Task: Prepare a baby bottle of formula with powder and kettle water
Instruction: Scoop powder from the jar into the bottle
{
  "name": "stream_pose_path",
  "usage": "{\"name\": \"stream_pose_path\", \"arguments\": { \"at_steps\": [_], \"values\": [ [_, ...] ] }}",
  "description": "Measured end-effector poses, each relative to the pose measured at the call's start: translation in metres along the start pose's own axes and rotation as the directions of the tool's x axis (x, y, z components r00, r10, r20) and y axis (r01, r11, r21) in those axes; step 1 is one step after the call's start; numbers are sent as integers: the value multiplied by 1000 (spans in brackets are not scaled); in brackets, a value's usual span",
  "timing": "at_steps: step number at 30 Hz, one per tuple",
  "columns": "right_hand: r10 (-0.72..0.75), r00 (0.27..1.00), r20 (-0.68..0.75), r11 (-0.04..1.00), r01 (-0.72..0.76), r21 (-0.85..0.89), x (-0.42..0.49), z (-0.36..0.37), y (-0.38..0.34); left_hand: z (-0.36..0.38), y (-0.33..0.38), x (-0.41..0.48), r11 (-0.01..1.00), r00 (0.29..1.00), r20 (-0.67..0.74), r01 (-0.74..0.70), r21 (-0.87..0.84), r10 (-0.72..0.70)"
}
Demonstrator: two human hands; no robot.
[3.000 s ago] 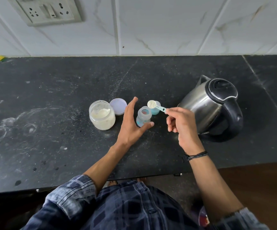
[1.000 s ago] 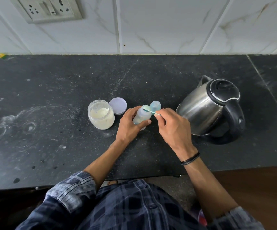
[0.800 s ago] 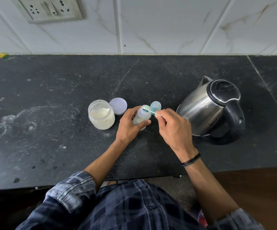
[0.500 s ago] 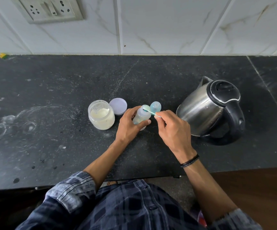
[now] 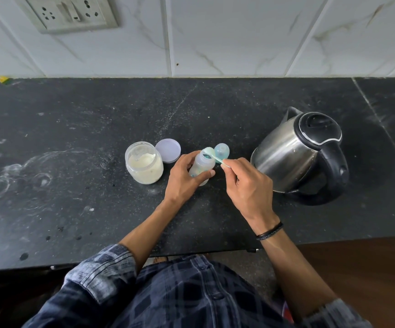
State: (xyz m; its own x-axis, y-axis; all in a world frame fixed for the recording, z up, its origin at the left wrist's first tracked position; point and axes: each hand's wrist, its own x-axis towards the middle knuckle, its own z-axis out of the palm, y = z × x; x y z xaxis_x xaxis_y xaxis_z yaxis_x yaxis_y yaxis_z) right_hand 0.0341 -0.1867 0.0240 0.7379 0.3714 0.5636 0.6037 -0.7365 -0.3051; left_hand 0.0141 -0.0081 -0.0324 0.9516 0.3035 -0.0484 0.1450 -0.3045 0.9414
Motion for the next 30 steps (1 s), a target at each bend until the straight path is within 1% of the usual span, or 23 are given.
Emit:
{"name": "stream_pose_path", "arguments": {
  "at_steps": [3,6,11,14,18,22,26,30],
  "values": [
    [-9,1000,0,1000,9,-20,-2,1,-2,0,0,0,1000,1000,1,2,-1,-2],
    [-17,999,-35,1000,16,-16,-2,0,-1,0,0,0,1000,1000,-4,-2,-2,2],
    [-40,999,-13,998,40,-47,-4,3,0,-1,0,-1,1000,1000,-2,2,1,-2],
    [-42,999,-33,998,41,-39,-4,2,3,-1,1,-2,1000,1000,-4,6,2,-6],
    [-59,998,-7,997,59,-41,-6,4,3,-2,2,-4,1000,1000,-4,0,-2,0],
    [-34,997,-65,999,33,-13,-5,2,4,0,2,-5,1000,1000,-15,4,-7,-4],
    [-57,997,-43,998,55,-30,-8,4,1,0,2,-5,1000,1000,-1,7,-5,-7],
    [-53,996,-68,999,52,-11,-9,3,5,-1,4,-6,1000,1000,-11,16,-5,-16]
  ]
}}
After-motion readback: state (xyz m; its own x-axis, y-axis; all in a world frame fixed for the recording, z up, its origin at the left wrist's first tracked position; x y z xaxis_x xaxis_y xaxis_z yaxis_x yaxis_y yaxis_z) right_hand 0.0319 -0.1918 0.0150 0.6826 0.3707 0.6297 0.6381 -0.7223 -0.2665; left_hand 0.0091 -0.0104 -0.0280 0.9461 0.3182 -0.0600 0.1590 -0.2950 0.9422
